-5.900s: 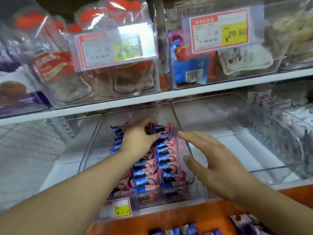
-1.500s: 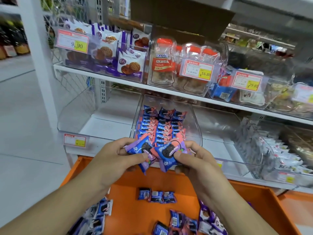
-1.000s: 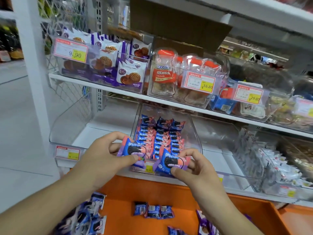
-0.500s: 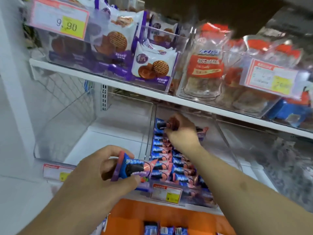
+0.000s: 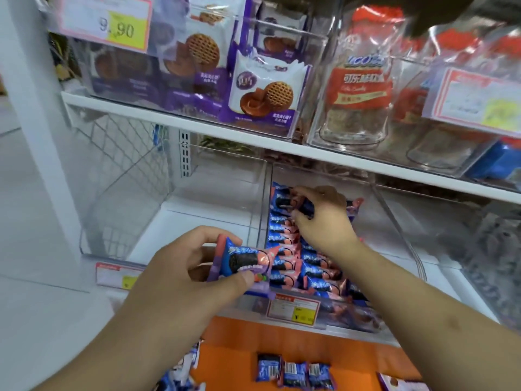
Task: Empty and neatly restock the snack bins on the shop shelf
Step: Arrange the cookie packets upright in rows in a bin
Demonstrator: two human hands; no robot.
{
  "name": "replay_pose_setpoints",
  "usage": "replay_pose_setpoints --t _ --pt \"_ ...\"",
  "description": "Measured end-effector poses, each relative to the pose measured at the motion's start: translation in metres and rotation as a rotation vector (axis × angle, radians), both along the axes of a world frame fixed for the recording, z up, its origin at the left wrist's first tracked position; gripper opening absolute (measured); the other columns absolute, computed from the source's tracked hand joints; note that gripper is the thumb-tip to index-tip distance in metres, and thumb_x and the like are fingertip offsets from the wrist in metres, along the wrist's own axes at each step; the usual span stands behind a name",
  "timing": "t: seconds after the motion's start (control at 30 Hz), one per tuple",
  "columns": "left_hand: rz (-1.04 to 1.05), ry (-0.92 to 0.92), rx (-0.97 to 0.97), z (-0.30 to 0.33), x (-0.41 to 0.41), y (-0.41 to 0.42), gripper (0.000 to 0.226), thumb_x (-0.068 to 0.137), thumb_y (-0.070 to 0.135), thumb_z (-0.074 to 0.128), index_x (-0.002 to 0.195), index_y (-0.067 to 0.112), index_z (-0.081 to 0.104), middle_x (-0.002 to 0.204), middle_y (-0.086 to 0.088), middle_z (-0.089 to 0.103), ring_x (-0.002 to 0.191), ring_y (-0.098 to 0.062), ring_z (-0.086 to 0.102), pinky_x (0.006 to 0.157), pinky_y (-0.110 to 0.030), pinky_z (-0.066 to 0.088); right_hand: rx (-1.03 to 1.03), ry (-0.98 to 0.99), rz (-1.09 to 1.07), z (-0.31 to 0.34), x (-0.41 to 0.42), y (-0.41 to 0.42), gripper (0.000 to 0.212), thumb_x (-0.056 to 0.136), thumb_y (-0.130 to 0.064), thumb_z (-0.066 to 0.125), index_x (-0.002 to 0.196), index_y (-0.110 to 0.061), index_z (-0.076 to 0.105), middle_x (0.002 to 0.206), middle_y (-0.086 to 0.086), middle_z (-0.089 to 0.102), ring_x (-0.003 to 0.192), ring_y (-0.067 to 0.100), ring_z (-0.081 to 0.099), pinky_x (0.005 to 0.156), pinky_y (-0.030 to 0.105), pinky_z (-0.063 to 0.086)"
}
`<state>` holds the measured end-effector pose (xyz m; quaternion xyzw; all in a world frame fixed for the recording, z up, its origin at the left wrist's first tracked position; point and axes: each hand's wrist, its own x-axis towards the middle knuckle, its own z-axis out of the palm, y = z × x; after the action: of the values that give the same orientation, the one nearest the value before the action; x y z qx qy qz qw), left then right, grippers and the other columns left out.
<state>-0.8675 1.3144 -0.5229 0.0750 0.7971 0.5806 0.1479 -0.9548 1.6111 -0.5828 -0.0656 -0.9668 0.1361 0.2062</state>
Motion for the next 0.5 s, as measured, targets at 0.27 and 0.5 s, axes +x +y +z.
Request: replay_pose_setpoints --t 0.27,0.5 --pt "-0.058 0.056 0.059 0.010 0.016 0.007 0.043 0.075 0.023 0.090 0.104 0.047 0.069 0.098 0.014 0.079 0.092 -0.008 0.074 0.093 -0.041 0.059 -0.858 -0.172 0.416 0.072 0.138 -0.067 0.024 0.095 -0.027 0.073 0.117 -0.036 0.075 0.113 -0.003 0.075 0.104 0.021 0.071 0.090 0.041 0.058" --pt "-0.214 0.270 -0.061 0.010 0.031 0.024 0.061 0.079 0.029 0.088 0.125 0.055 0.059 0.119 0.040 0.064 0.107 0.021 0.057 0.097 -0.012 0.047 -0.714 -0.128 0.271 0.064 0.157 -0.057 0.032 0.084 -0.014 0.087 0.099 -0.041 0.077 0.093 -0.005 0.073 0.067 0.017 0.057 0.062 0.028 0.049"
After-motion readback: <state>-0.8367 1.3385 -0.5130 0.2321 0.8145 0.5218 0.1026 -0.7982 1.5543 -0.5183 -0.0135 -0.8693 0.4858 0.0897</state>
